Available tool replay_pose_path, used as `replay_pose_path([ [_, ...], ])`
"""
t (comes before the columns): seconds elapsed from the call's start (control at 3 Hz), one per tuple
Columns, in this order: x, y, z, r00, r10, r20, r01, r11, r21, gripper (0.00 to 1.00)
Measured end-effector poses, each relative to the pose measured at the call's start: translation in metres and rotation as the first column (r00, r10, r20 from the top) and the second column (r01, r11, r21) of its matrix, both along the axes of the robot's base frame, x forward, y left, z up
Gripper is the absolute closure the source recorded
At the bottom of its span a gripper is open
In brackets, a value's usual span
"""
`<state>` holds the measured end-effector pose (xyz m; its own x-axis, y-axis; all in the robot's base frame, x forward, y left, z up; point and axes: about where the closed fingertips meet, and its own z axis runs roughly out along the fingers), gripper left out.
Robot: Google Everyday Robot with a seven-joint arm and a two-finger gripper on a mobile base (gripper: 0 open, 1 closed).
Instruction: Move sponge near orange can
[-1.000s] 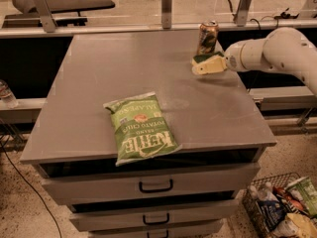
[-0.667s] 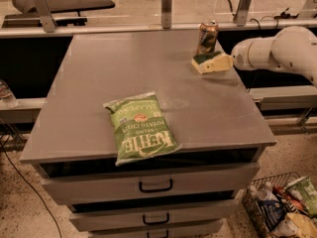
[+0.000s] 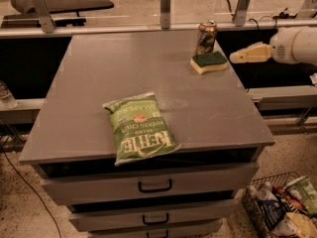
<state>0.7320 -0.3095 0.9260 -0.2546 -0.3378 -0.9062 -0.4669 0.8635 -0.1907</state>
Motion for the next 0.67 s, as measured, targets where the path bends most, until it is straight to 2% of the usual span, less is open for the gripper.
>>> replay_pose_path([
  [0.33,-0.0268,-0.0296,0.0246,0.9987,0.039,0.033,-0.040,0.999,0.034,0.00],
  [0.67,-0.0313,-0.0268,0.0267,0.9977,0.063,0.023,-0.064,0.997,0.033,0.00],
])
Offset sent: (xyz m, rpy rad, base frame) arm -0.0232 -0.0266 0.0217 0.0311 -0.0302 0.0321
